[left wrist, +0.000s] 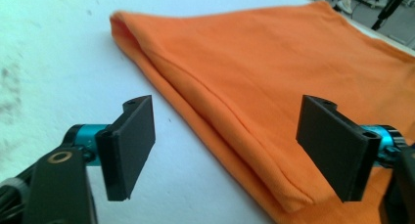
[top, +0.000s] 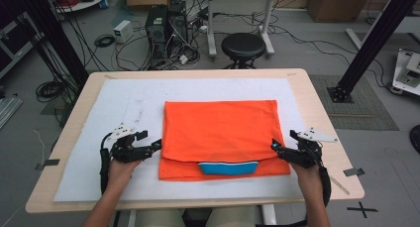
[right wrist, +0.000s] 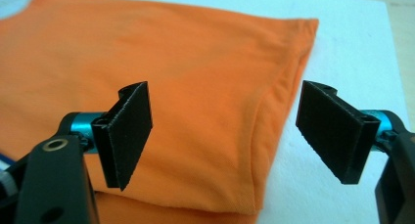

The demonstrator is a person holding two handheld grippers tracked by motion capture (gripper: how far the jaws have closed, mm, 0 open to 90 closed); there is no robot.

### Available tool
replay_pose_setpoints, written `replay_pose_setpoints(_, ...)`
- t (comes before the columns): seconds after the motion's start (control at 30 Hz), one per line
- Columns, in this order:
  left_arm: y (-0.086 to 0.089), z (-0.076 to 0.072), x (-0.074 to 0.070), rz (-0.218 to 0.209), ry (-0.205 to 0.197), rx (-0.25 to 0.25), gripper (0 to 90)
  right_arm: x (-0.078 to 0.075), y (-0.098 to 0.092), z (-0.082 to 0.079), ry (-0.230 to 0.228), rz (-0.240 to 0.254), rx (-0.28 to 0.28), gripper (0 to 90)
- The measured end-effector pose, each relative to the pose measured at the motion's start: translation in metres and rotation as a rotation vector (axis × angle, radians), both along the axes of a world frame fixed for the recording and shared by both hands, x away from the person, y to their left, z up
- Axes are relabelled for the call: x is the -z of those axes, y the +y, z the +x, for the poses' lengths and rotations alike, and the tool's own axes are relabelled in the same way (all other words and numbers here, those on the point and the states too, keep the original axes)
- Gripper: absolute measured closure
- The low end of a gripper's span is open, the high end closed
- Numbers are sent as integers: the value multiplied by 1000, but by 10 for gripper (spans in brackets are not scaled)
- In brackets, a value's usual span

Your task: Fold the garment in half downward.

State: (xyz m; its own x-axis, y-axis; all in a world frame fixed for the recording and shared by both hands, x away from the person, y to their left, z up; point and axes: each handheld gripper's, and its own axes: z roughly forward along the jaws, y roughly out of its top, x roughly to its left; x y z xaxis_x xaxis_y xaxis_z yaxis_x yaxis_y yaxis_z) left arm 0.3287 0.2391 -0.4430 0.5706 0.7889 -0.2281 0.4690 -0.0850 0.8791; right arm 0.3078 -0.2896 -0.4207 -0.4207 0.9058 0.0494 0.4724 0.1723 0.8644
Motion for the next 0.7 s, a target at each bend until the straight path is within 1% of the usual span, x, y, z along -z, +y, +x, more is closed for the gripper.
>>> replay_pose_setpoints(0.07, -6, 5, 2, 12, 39, 3, 233, 2, 1, 2, 15, -19, 22, 219)
replay_pose_setpoints(0.17, -17, 8, 4, 63, 85, 6, 298, 5, -1, 5, 38, -2, 52, 219)
replay_pose_setpoints(0.2, -23, 8, 5, 87, 99, 11, 321, 6, -2, 5, 47, 4, 54, 220)
replay_pose_setpoints(0.23, -25, 8, 5, 97, 105, 16, 370, 7, -2, 5, 49, 2, 55, 220)
replay_pose_setpoints(0.27, -29, 8, 6, 108, 117, 12, 396, 7, -2, 5, 50, -1, 55, 220)
replay_pose_setpoints(0.3, -31, 8, 7, 117, 125, 14, 408, 7, -3, 5, 50, -4, 56, 220)
replay_pose_setpoints(0.33, -34, 8, 8, 136, 135, 24, 422, 7, -3, 5, 50, -4, 56, 220)
replay_pose_setpoints(0.37, -37, 6, 8, 160, 134, 27, 459, 7, -3, 5, 50, -1, 58, 220)
replay_pose_setpoints(0.4, -40, 4, 8, 176, 129, 24, 464, 7, -3, 5, 48, -2, 58, 220)
replay_pose_setpoints(0.43, -43, 2, 9, 194, 131, 25, 503, 7, -3, 5, 48, -2, 59, 220)
replay_pose_setpoints(0.47, -45, 0, 8, 208, 121, 19, 549, 7, -3, 5, 49, -5, 60, 220)
replay_pose_setpoints(0.5, -45, 0, 8, 196, 127, 31, 636, 7, -3, 5, 47, -6, 59, 220)
replay_pose_setpoints(0.53, -45, 0, 8, 184, 136, 32, 719, 7, -3, 5, 47, -7, 60, 220)
replay_pose_setpoints(0.6, -45, 0, 8, 185, 135, 23, 807, 7, -3, 4, 48, -6, 64, 220)
replay_pose_setpoints(0.7, -43, 3, 7, 185, 139, 2, 827, 6, -4, 4, 43, -5, 66, 220)
